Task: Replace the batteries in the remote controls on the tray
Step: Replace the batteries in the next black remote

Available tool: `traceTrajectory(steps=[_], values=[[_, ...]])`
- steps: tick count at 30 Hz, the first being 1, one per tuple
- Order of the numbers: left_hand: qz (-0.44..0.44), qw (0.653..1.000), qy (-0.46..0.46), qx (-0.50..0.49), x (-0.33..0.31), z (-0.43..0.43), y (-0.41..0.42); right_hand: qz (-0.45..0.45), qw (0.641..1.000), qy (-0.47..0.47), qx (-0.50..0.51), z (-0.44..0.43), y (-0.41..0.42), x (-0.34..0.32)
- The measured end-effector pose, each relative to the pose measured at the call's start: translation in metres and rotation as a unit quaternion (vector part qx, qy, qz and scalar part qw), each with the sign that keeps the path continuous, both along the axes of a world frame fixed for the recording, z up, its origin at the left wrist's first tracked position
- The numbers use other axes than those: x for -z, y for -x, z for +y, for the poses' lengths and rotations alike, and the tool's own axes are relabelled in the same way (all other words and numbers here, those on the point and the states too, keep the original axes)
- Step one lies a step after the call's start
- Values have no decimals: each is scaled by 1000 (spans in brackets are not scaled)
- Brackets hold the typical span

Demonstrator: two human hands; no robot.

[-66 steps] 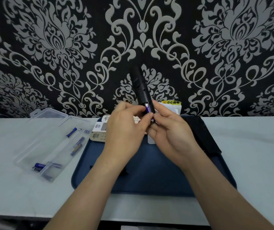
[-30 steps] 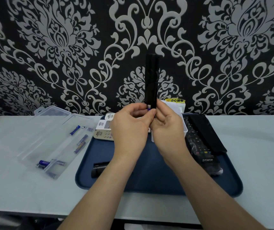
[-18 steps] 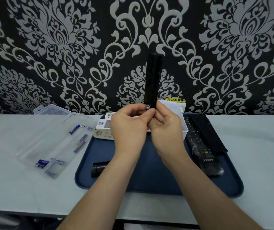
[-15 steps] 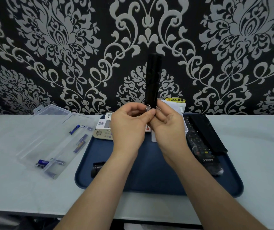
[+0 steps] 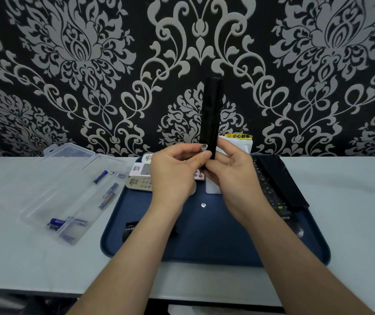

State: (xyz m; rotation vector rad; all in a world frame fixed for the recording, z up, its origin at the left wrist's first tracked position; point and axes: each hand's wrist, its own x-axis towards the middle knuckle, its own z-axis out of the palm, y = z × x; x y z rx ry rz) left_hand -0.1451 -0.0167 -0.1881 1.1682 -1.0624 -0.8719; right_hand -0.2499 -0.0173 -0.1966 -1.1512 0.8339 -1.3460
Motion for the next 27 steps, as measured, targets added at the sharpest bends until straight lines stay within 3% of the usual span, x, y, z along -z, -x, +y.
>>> traceTrajectory(steps=[10, 20, 27], values=[[27, 998, 48, 40, -6, 4, 1, 8, 1000, -23, 0, -1, 12, -2], [-53, 992, 107, 50, -8, 6, 0, -27, 998, -46, -30, -3, 22, -5], [-13, 992, 111, 58, -11, 9, 4, -77, 992, -60, -78, -1, 28, -7]])
